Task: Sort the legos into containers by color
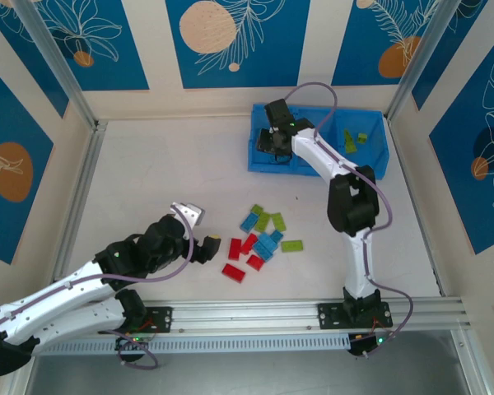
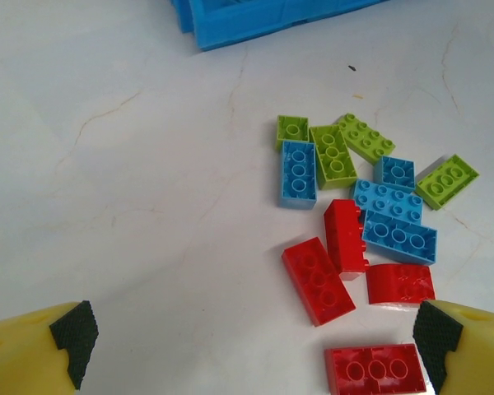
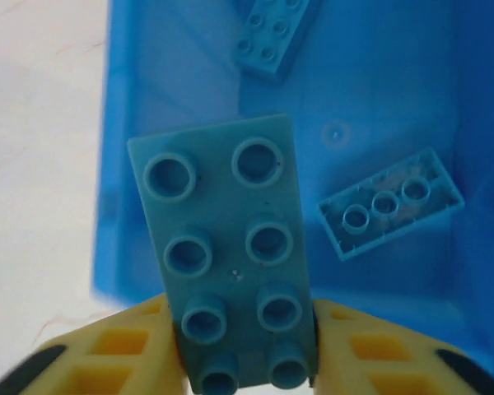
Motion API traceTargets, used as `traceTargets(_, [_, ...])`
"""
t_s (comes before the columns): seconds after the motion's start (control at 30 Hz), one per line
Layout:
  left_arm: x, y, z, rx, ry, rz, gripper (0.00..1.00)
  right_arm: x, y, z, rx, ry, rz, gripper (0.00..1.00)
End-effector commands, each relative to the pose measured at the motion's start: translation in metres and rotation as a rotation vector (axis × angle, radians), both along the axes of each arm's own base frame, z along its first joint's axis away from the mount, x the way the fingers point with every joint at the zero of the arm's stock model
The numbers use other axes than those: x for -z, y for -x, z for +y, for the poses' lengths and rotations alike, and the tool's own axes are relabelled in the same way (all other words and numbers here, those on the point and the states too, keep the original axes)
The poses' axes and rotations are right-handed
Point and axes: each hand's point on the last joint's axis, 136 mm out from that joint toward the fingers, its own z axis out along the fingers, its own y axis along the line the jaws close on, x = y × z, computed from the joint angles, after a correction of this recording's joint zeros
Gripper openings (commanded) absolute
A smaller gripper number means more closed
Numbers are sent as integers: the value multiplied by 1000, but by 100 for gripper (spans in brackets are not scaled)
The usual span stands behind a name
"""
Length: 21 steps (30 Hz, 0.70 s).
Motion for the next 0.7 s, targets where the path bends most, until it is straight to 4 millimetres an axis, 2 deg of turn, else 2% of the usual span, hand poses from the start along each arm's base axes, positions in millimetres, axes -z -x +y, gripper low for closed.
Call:
traceTargets(0.0, [2, 3, 10, -36, -3, 23, 100, -15, -6, -10, 50, 25, 49, 53])
traceTargets(0.1, [3, 3, 13, -45, -9, 23, 100, -36, -2, -10, 35, 28, 38, 58])
traceTargets(0.17, [3, 3, 13, -43, -1, 15, 100, -53, 10, -11, 33, 8, 23, 58])
traceTargets(0.23, [2, 3, 9, -23, 7, 3, 100, -65, 34, -12, 30, -38, 25, 58])
traceTargets(0.3, [0, 5, 1, 34, 22, -18, 100, -73, 72, -10, 23, -87, 4, 59])
traceTargets(0.37, [-3, 6, -6, 75, 40, -45, 100, -64, 112, -13, 32, -88, -16, 60])
traceTargets(0.43, [-6, 6, -11, 101, 64, -73, 100, -61, 156, -23, 83, -81, -20, 64])
traceTargets(0.5, [-11, 7, -16, 141, 79, -107, 100, -36, 205, -38, 142, -57, 31, 68])
traceTargets(0.67, [-19, 10, -25, 215, 78, -175, 100, 18, 301, -81, 373, 22, 270, 71])
